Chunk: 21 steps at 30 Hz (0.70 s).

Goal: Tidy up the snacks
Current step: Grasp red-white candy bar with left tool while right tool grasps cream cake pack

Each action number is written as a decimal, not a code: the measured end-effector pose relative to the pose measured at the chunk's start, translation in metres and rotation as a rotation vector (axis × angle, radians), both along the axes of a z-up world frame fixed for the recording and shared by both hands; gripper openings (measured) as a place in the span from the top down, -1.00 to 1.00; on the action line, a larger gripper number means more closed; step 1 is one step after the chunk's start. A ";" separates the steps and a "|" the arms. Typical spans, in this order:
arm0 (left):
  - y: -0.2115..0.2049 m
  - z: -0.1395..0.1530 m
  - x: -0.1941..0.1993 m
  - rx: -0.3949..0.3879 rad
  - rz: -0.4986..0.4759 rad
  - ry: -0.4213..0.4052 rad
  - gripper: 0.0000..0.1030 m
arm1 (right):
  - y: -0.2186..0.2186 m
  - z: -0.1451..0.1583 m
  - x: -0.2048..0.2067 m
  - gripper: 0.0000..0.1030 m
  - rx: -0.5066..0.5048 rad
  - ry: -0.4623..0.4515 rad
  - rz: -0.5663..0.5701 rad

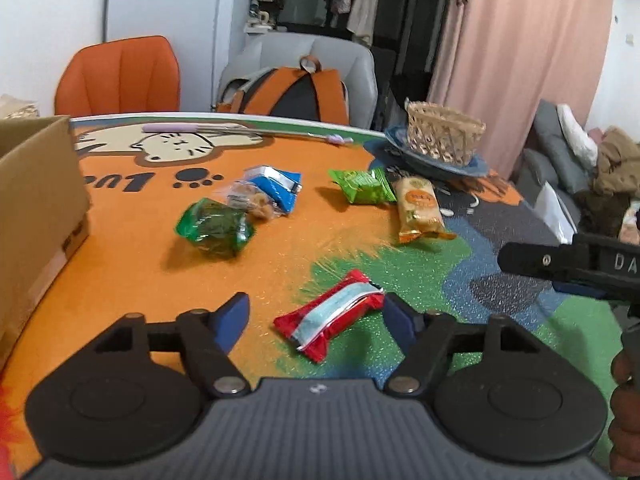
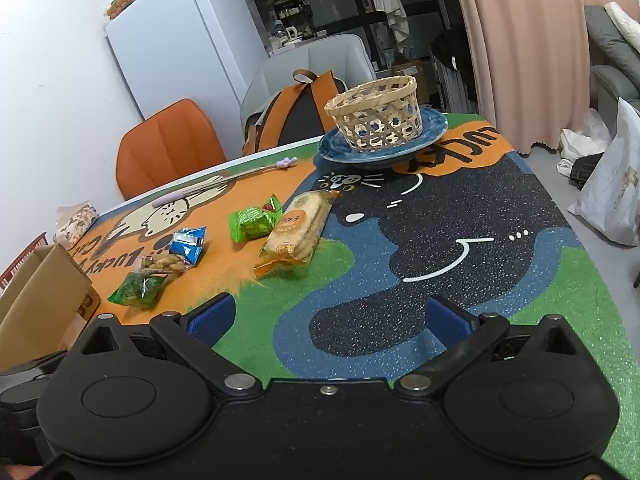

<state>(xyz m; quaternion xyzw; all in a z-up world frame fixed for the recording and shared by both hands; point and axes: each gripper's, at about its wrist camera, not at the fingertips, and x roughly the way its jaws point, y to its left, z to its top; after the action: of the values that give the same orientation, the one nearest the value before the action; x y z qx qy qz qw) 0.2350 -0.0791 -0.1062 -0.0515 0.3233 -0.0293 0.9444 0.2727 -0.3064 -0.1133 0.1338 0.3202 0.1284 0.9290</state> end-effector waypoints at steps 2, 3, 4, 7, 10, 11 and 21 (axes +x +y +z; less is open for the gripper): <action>-0.002 -0.003 0.005 0.001 -0.018 0.010 -0.13 | 0.002 0.000 0.004 -1.00 -0.008 0.002 0.004; -0.003 -0.004 0.006 0.013 -0.015 0.003 -0.07 | 0.004 0.000 0.006 -1.00 -0.014 -0.001 0.008; -0.003 -0.004 0.006 0.018 -0.018 -0.002 0.03 | 0.005 0.001 0.008 -1.00 -0.016 -0.003 0.011; 0.001 -0.004 0.010 0.005 -0.015 0.005 0.64 | 0.010 0.002 0.018 -1.00 -0.010 -0.004 0.018; 0.009 -0.002 0.011 -0.024 -0.004 0.007 0.64 | 0.017 0.003 0.029 -0.99 -0.018 -0.009 0.019; 0.011 0.000 0.010 -0.025 0.002 0.003 0.64 | 0.020 0.003 0.033 -0.99 -0.020 -0.010 0.020; 0.035 0.007 0.004 -0.051 0.055 -0.011 0.64 | 0.051 0.005 0.063 -0.89 -0.096 -0.014 0.030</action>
<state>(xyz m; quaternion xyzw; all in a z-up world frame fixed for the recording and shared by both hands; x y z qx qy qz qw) 0.2387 -0.0439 -0.0994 -0.0842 0.3155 -0.0118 0.9451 0.3358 -0.2552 -0.1079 0.0835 0.3213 0.1278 0.9346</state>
